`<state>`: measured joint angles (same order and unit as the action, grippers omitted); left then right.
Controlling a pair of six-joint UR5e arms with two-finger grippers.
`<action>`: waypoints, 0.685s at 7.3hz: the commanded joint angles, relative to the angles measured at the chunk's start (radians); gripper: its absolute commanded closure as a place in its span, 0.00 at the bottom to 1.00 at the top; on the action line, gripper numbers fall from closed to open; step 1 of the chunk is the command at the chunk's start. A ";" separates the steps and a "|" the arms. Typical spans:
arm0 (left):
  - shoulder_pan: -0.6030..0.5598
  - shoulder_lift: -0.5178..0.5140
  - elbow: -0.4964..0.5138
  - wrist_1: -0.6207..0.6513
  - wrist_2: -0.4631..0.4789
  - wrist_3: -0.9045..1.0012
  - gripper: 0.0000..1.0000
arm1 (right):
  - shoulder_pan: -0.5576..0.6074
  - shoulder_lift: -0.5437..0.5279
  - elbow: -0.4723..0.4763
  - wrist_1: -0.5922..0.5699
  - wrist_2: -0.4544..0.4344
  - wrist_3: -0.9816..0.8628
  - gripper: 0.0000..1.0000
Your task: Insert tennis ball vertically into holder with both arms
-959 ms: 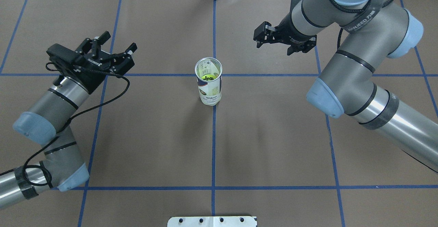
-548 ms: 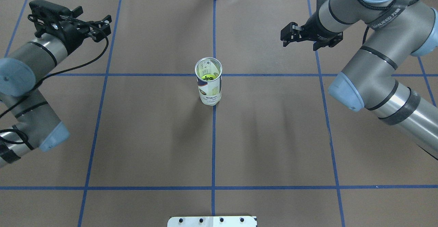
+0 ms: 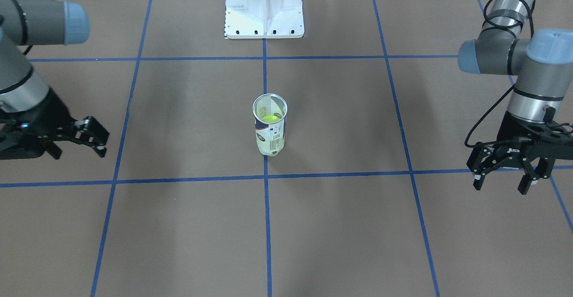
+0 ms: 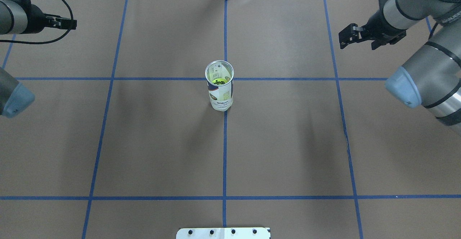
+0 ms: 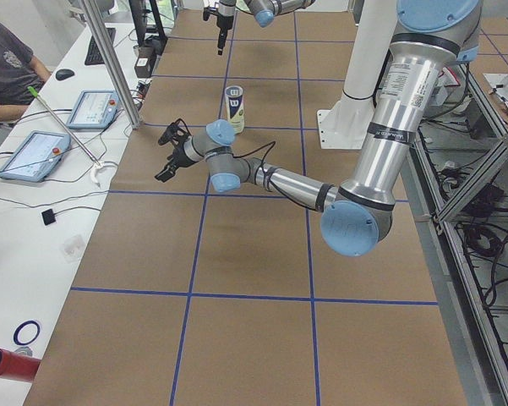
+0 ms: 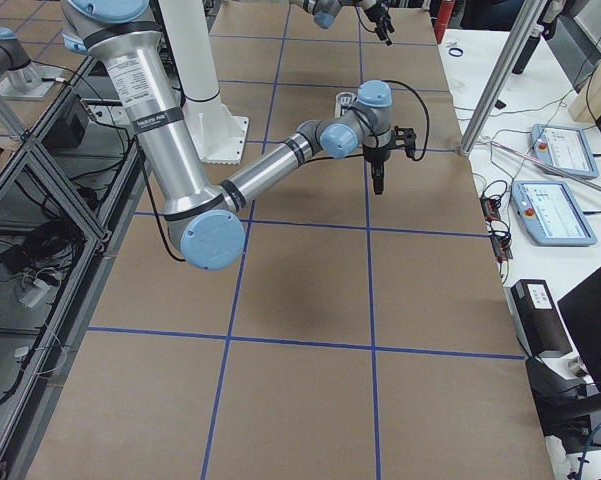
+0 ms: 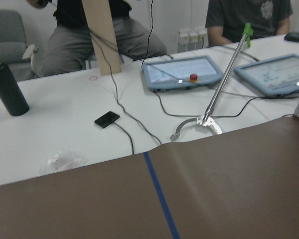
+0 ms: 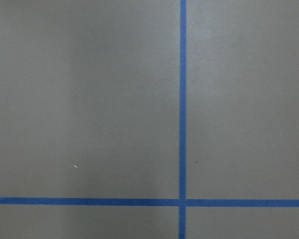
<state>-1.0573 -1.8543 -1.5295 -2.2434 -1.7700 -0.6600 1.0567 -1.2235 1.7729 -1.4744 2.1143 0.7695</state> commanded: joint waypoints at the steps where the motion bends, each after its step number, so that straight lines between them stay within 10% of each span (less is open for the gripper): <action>1: -0.073 0.016 -0.018 0.201 -0.064 0.155 0.01 | 0.133 -0.132 -0.004 -0.001 0.087 -0.248 0.01; 5: -0.323 0.120 -0.017 0.344 -0.550 0.160 0.01 | 0.316 -0.240 -0.122 -0.001 0.174 -0.588 0.01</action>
<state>-1.2972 -1.7815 -1.5482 -1.9141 -2.1900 -0.5022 1.3227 -1.4539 1.7051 -1.4761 2.2608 0.2674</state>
